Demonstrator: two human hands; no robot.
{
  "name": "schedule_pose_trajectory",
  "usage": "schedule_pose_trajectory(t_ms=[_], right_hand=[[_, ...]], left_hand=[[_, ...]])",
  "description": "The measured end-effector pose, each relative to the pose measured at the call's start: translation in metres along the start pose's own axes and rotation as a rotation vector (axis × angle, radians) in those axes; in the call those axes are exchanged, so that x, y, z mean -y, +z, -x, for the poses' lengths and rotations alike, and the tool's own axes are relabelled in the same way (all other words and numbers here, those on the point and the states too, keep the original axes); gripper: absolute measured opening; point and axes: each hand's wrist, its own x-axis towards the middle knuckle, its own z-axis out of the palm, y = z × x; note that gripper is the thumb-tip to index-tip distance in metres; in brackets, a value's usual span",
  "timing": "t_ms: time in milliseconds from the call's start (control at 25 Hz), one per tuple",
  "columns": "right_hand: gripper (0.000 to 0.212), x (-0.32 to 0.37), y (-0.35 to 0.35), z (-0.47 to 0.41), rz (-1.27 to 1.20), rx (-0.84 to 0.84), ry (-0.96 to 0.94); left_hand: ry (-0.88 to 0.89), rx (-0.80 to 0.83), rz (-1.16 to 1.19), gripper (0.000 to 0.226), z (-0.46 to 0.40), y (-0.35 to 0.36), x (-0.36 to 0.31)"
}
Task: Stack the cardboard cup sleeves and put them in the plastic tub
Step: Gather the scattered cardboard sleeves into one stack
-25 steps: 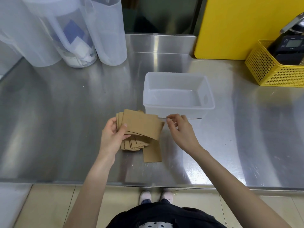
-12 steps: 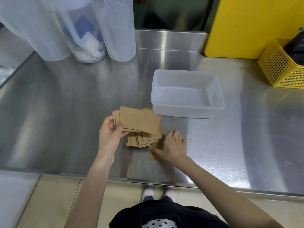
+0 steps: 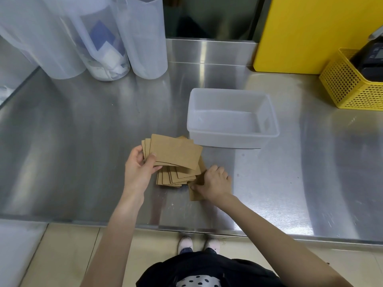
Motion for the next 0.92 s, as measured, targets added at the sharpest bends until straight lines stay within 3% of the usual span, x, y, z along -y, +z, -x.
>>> schedule_pose_trajectory(t_ms=[240, 400, 600, 720, 920], right_hand=[[0.032, -0.025, -0.019, 0.009, -0.245, -0.041, -0.038], [0.049, -0.05, -0.031, 0.011, -0.39, -0.134, -0.036], [0.025, -0.069, -0.05, 0.015, -0.62, -0.318, -0.057], [0.024, -0.073, -0.065, 0.02, -0.77, -0.403, -0.066], [0.025, -0.061, -0.084, 0.025, -0.955, -0.33, -0.134]], left_hand=[[0.001, 0.018, -0.001, 0.026, 0.001, 0.002, 0.001], [-0.001, 0.038, 0.001, 0.027, 0.002, 0.008, 0.001], [-0.007, 0.055, 0.0, 0.023, 0.0, 0.015, 0.001], [-0.01, 0.072, -0.006, 0.027, 0.0, 0.021, 0.002], [-0.031, 0.124, 0.007, 0.029, 0.003, 0.029, 0.004]])
